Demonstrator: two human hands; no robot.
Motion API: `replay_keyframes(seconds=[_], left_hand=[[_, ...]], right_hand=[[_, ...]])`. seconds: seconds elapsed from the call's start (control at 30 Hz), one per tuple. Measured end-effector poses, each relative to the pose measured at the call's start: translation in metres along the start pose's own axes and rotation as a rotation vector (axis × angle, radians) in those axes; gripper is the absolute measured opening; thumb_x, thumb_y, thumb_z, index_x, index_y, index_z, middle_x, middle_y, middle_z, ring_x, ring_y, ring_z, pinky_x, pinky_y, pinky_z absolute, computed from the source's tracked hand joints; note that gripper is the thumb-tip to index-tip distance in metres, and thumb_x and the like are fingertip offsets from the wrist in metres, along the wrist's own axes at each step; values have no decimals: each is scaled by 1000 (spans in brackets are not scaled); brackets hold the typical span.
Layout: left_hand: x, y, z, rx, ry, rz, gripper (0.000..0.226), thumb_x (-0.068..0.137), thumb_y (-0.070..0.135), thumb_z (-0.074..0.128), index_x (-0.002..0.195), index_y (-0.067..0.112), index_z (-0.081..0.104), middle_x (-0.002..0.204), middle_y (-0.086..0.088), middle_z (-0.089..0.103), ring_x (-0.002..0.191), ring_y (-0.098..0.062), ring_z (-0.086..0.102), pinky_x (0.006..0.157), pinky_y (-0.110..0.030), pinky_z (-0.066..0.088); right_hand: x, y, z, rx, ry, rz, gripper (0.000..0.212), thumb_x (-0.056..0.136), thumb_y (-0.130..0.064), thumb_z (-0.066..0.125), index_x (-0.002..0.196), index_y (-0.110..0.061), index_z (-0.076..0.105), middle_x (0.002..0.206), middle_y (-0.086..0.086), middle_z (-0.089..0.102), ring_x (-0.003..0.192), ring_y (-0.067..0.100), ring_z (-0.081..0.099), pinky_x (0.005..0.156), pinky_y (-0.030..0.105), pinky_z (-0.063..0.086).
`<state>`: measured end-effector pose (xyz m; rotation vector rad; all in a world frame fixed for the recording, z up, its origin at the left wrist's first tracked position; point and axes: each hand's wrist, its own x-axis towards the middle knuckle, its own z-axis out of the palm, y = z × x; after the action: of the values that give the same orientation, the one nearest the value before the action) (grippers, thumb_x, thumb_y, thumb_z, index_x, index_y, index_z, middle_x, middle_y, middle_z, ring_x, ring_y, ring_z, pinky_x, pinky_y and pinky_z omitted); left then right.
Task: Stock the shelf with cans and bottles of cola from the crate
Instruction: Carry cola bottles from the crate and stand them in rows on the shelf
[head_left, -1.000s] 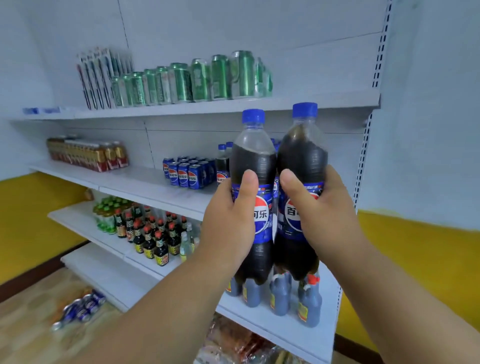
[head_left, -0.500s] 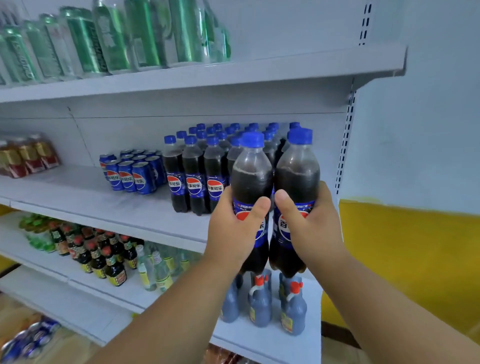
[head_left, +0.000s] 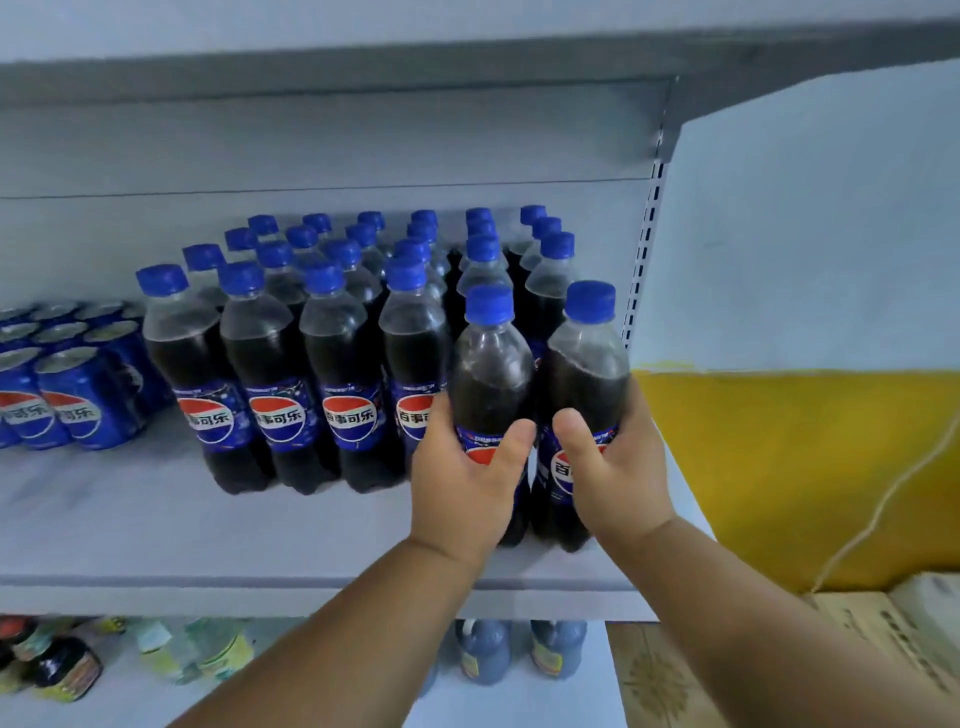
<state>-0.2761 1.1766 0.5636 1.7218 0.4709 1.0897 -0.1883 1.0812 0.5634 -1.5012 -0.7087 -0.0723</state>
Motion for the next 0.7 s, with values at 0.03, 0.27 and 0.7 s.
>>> replay_keyframes(seconds=[0.03,0.27,0.7], left_hand=[[3,-4,-1,-7,-7,4,34,75,39,70,105,44,53,98,44,63,96,17,60,78,1,40],[14,-23,1,27,26,83,38,71,58,65,104,46,52,99,31,63,96,19,59,80,1,38],[9,17,-31,667,-180,-23,58,68,88,24,91,40,48,71,25,48,67,0,45,57,-18,31]], right_hand=[[3,3,3,-1,5,-12,33,71,-56,59,100,-42,52,91,-38,66,86,-12,63,73,6,46],[15,16,11,-15,62,-79,39,76,-53,60,109,-36,54,98,-31,68,93,-3,66,82,20,52],[3,28,-21,-241,-218,-43,51,82,-72,48,123,-42,40,113,-24,59,108,0,58,87,24,47]])
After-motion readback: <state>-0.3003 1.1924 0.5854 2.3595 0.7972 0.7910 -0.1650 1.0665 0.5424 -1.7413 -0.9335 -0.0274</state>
